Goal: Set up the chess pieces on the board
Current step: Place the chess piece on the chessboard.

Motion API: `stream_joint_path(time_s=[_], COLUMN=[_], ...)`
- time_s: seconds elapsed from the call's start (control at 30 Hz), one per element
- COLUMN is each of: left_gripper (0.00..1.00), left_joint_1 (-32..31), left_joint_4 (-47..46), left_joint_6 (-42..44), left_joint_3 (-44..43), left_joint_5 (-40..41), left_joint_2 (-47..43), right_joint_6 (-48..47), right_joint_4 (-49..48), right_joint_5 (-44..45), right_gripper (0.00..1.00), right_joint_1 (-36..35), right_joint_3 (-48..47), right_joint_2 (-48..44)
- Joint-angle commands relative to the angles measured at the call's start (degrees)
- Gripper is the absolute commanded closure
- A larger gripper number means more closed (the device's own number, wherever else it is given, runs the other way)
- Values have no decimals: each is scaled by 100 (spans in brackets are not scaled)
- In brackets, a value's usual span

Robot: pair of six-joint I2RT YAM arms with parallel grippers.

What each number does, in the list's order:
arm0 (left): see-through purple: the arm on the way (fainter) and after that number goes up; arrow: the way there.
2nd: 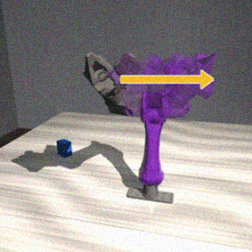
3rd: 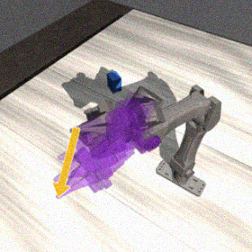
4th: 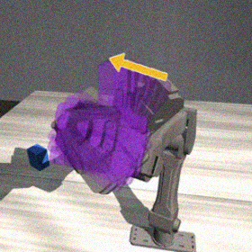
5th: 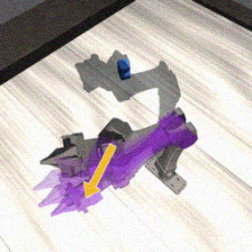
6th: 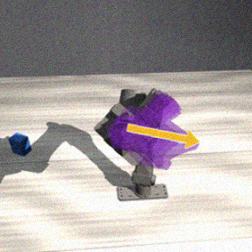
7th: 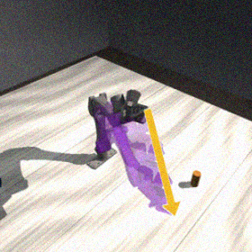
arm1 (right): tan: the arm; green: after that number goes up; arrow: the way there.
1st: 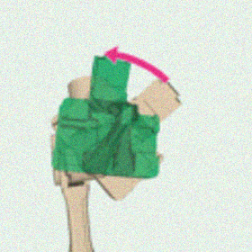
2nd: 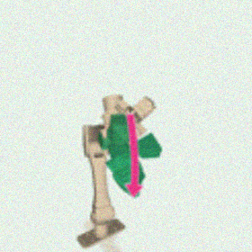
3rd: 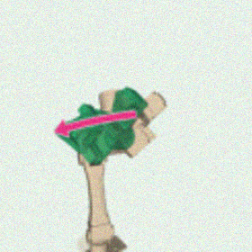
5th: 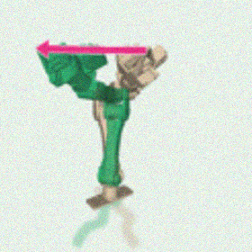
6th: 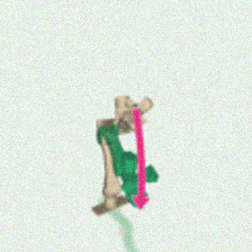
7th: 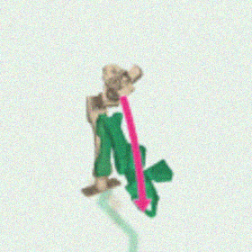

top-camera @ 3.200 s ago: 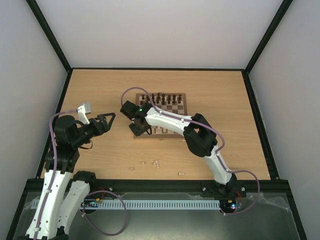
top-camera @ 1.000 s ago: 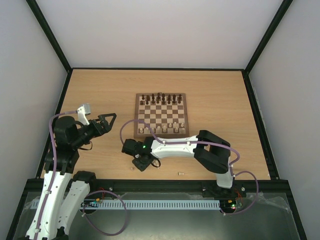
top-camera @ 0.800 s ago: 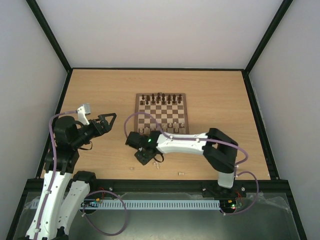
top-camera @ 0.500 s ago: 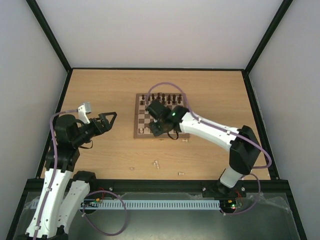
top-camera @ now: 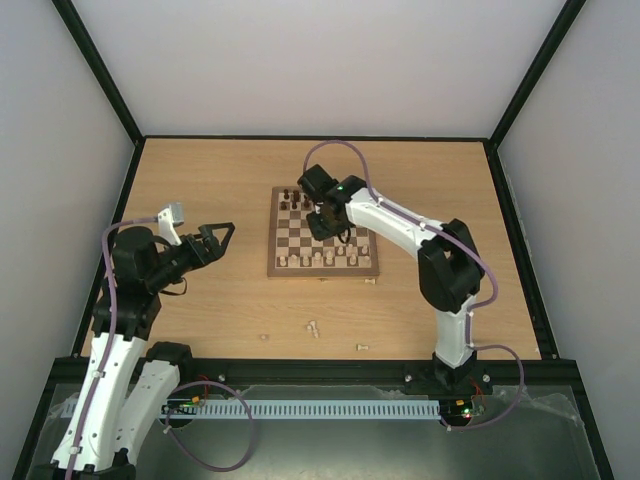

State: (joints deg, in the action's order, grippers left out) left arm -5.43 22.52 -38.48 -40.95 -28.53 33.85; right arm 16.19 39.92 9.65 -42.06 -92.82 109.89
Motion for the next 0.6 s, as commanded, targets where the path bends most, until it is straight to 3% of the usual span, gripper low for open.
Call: stream_joint_path(time_s=[0.0,0.57], left_gripper=[1,1], left_joint_1=[33,33], left_joint_4=[-157,-259], left_joint_6=[68,15], left_joint_3=[91,224], left_joint_5=[-115,-138], left_joint_2=[18,40], right_joint_6=[-168,-185], right_joint_4=[511,447], right_joint_5=[8,-102], right_gripper=[94,94], right_joint_1=[1,0], right_joint_3=[-300,253], right_joint_2=[414,621])
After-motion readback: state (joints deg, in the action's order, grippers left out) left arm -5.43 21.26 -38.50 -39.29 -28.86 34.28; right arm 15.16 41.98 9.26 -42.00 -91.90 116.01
